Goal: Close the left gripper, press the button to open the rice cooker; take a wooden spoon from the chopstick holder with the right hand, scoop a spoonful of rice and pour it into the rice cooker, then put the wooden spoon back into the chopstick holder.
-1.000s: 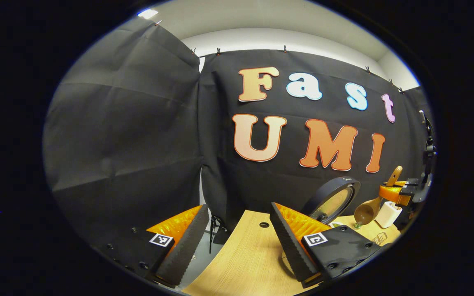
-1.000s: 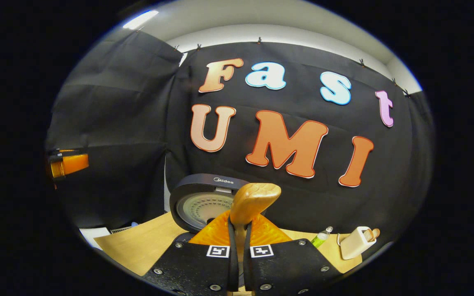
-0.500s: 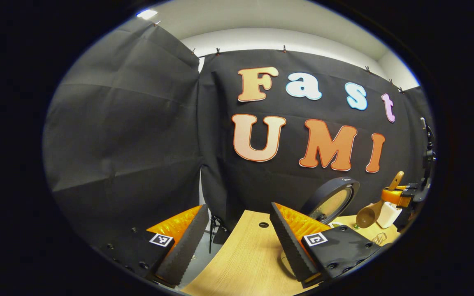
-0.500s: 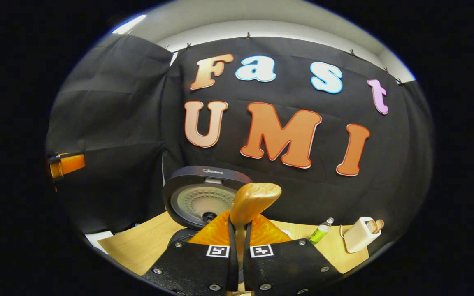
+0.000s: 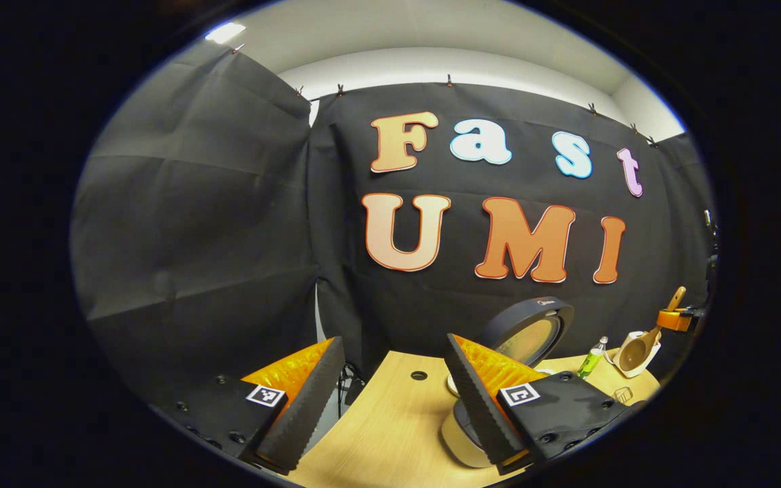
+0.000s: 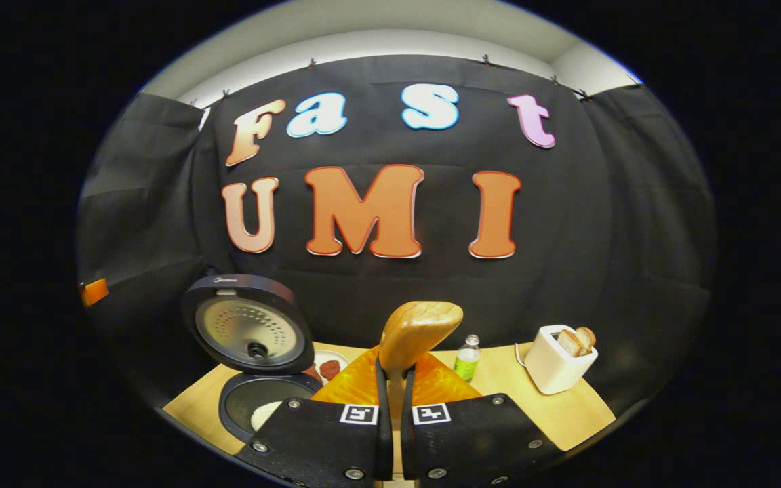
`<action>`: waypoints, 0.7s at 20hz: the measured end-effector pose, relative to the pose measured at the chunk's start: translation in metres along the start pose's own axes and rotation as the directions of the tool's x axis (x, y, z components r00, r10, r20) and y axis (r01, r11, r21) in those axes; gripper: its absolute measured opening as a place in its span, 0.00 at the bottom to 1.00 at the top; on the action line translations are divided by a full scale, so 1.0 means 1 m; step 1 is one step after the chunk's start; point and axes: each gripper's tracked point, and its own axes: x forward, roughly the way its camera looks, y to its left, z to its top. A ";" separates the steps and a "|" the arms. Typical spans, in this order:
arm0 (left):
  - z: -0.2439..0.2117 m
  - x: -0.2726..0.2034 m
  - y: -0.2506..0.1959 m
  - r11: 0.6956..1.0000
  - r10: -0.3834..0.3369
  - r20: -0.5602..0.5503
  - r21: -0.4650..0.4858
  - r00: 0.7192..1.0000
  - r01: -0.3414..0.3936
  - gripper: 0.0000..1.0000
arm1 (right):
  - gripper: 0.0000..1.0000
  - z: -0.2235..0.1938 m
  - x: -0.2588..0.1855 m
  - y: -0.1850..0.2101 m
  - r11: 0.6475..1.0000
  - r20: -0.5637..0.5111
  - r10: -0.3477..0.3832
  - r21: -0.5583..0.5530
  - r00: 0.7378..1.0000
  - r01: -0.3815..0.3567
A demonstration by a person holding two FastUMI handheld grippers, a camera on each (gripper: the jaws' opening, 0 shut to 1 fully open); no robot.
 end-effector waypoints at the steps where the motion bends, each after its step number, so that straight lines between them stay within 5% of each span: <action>1: 0.000 0.000 -0.008 1.000 -0.005 0.001 0.001 1.000 0.005 0.97 | 0.04 -0.005 0.000 -0.016 1.000 -0.007 -0.020 0.016 1.000 0.020; 6: 0.005 -0.003 -0.039 1.000 -0.007 0.002 -0.012 1.000 0.007 0.98 | 0.04 -0.043 -0.001 -0.089 0.990 -0.066 -0.115 0.074 0.991 0.119; 14: 0.007 -0.012 -0.082 1.000 -0.006 0.001 0.017 1.000 0.006 1.00 | 0.04 -0.135 0.013 -0.145 0.968 -0.223 -0.151 0.166 0.963 0.190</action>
